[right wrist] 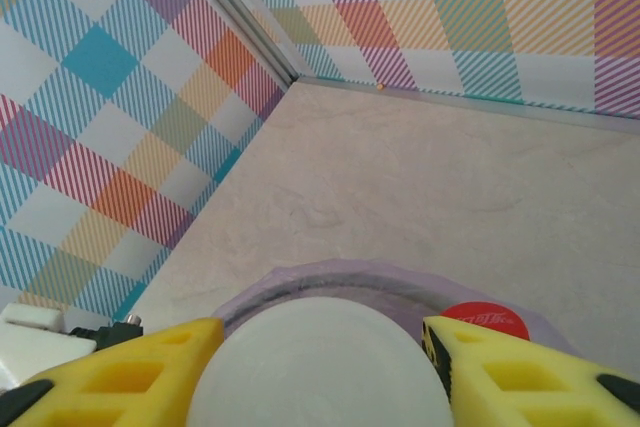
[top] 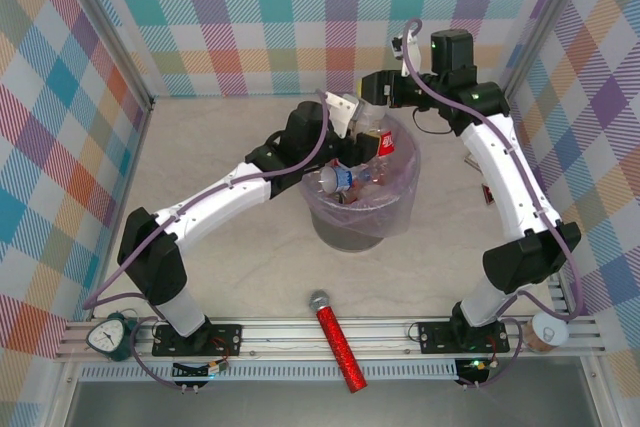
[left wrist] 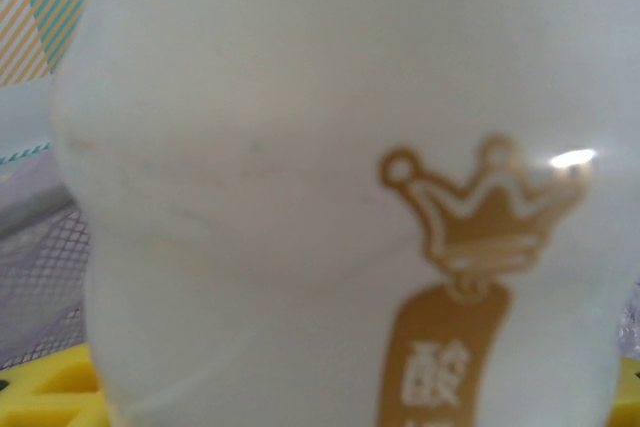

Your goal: Put the plastic bottles in the bin

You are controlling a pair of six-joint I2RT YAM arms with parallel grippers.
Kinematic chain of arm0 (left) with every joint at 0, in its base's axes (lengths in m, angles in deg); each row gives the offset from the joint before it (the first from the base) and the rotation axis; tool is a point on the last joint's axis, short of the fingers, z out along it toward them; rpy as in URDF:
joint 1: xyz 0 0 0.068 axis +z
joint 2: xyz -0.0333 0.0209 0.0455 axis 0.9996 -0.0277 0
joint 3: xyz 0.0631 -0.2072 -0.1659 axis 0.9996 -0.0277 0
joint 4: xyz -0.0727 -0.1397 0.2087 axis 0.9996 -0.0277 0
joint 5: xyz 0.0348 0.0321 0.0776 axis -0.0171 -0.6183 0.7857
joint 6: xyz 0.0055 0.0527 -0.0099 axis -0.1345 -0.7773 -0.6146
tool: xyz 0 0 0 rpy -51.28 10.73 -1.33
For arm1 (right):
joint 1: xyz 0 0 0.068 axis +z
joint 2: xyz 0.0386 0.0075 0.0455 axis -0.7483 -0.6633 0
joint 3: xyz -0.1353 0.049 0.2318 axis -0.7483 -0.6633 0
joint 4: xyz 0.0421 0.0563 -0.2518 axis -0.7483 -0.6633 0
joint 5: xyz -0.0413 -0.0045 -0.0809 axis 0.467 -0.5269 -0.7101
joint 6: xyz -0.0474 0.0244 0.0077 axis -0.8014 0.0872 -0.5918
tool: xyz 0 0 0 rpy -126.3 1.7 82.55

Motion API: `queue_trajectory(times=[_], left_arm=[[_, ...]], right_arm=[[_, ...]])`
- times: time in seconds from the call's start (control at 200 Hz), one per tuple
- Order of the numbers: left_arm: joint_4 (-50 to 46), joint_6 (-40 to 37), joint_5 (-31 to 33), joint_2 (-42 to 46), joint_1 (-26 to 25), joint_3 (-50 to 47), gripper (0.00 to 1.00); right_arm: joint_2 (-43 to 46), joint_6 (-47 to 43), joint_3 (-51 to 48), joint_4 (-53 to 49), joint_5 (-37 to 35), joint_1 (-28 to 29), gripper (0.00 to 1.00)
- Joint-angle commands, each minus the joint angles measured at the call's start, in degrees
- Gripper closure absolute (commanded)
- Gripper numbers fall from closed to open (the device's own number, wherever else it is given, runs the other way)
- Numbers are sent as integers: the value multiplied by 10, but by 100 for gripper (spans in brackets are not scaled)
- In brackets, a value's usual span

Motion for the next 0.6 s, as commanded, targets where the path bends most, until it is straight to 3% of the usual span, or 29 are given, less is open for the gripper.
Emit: queue_trajectory(times=[0.0,0.11,0.355,0.595], left_arm=[[50,-4,7,36,-5,-1,19],[45,1,21,62,-5,2,0],[4,69,84,150,-2,-25,0],[-115,135,136,173,29,-68,1]], right_arm=[[14,11,38,17,16,4,54],[14,13,79,29,7,4,58],[30,-36,152,-4,-67,1,65],[76,-113,96,-43,-137,-2,72]])
